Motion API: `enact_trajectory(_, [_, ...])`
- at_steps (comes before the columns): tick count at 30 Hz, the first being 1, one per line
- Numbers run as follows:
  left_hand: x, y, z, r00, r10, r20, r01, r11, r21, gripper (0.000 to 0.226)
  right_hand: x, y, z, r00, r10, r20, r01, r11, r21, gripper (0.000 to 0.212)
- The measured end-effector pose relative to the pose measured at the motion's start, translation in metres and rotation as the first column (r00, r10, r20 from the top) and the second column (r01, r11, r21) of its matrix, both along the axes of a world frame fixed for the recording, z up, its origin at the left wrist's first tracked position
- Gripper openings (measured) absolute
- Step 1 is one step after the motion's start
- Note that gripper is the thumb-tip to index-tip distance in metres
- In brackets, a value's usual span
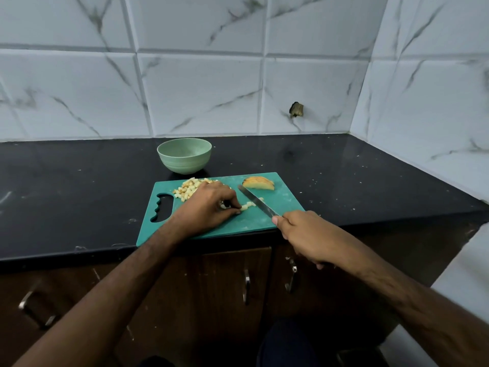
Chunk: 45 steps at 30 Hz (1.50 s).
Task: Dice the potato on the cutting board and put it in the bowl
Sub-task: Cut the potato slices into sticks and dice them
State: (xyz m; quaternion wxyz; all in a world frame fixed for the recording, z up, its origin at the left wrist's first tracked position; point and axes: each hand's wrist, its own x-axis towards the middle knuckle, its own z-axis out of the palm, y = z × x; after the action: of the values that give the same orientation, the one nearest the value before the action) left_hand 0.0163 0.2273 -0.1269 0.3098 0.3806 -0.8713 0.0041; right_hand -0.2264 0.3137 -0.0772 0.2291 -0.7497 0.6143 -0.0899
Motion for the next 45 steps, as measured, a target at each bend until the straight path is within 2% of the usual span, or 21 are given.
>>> enact_trajectory(13, [0.001, 0.001, -0.001, 1.000, 0.024, -0.010, -0.024, 0.999, -0.030, 0.010, 0.006, 0.001, -0.013, 1.000, 0.016, -0.019, -0.016, 0.999, 0.037, 0.045])
enact_trajectory(16, [0.001, 0.000, -0.002, 0.999, 0.034, -0.005, -0.034, 0.999, -0.024, 0.012, 0.003, 0.002, -0.007, 1.000, -0.001, 0.008, 0.001, 1.000, 0.004, 0.045])
enact_trajectory(32, [0.003, -0.002, -0.005, 0.998, 0.069, 0.007, -0.068, 0.997, -0.040, 0.011, 0.012, 0.005, -0.015, 0.998, 0.040, 0.044, -0.043, 0.997, 0.071, 0.046])
enact_trajectory(37, [0.003, 0.000, -0.006, 0.996, 0.091, -0.016, -0.091, 0.996, -0.019, 0.024, -0.004, -0.009, -0.004, 0.982, -0.027, 0.188, 0.006, 0.994, 0.113, 0.045])
enact_trajectory(41, [0.002, 0.002, -0.004, 0.995, 0.099, -0.017, -0.099, 0.995, 0.012, 0.018, -0.018, -0.020, 0.003, 0.997, 0.035, 0.074, -0.039, 0.998, 0.050, 0.046])
enact_trajectory(44, [0.001, 0.002, -0.004, 0.996, 0.090, 0.015, -0.089, 0.996, -0.027, 0.018, -0.029, -0.031, 0.005, 0.995, 0.053, -0.080, -0.061, 0.993, -0.099, 0.045])
enact_trajectory(45, [0.000, 0.001, -0.004, 0.995, 0.086, 0.041, -0.084, 0.995, -0.051, 0.019, -0.033, -0.036, 0.004, 0.995, 0.047, -0.090, -0.061, 0.987, -0.152, 0.045])
